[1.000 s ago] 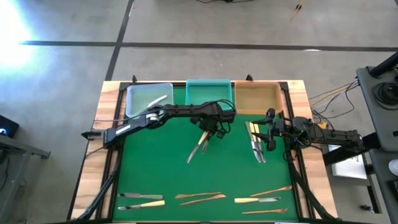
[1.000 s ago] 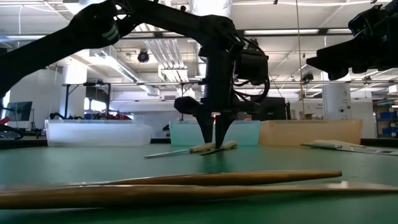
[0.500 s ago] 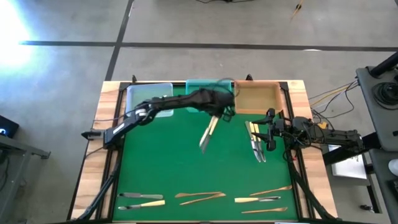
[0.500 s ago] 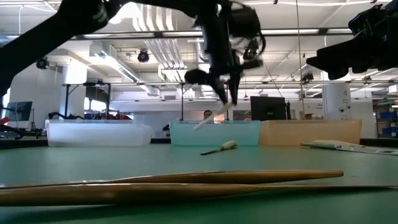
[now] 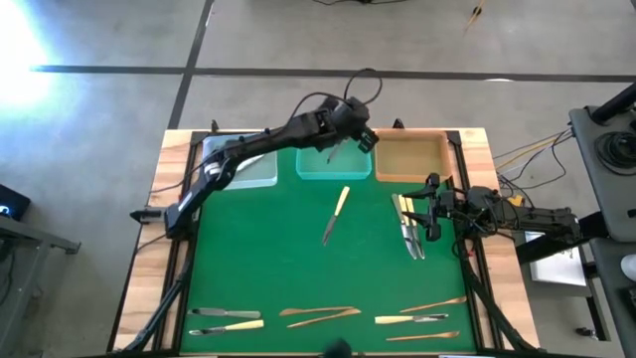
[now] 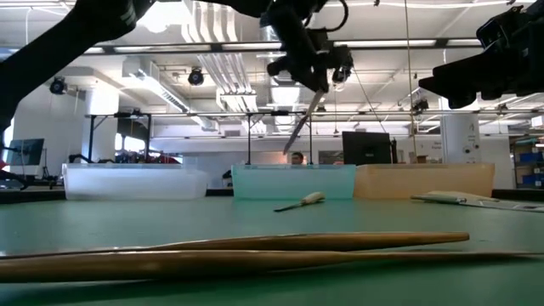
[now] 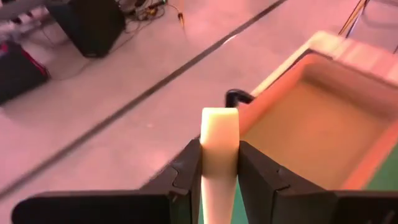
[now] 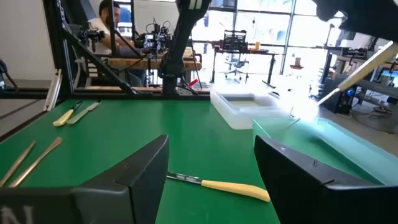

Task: Sort silverware by color (type)
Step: Put the top center gold and silver knife into the blue bin

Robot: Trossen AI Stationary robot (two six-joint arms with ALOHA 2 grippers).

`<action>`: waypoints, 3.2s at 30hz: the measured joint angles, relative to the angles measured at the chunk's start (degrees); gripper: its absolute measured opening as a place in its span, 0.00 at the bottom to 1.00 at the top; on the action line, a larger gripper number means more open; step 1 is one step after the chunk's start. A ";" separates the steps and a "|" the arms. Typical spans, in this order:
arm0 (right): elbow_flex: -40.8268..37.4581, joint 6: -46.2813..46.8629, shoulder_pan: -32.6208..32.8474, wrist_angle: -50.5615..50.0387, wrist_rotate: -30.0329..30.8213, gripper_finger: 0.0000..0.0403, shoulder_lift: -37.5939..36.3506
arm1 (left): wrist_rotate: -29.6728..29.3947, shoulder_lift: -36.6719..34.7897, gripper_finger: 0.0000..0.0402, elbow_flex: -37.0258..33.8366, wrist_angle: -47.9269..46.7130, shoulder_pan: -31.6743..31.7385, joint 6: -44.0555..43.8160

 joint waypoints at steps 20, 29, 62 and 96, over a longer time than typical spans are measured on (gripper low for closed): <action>0.02 0.00 0.00 0.15 0.00 0.57 0.00 | 11.95 7.41 0.21 -0.60 -12.06 4.33 13.00; 0.02 0.00 0.00 0.17 0.01 0.57 0.00 | 14.88 7.19 0.35 -0.02 -14.82 4.40 7.81; 0.07 -0.02 0.00 0.06 0.02 0.57 0.00 | 27.33 7.99 0.28 -1.14 -24.34 -7.53 -31.68; 0.13 -0.02 0.02 -0.16 0.02 0.57 -0.02 | 24.31 18.62 0.11 -0.51 -26.44 -8.50 -34.01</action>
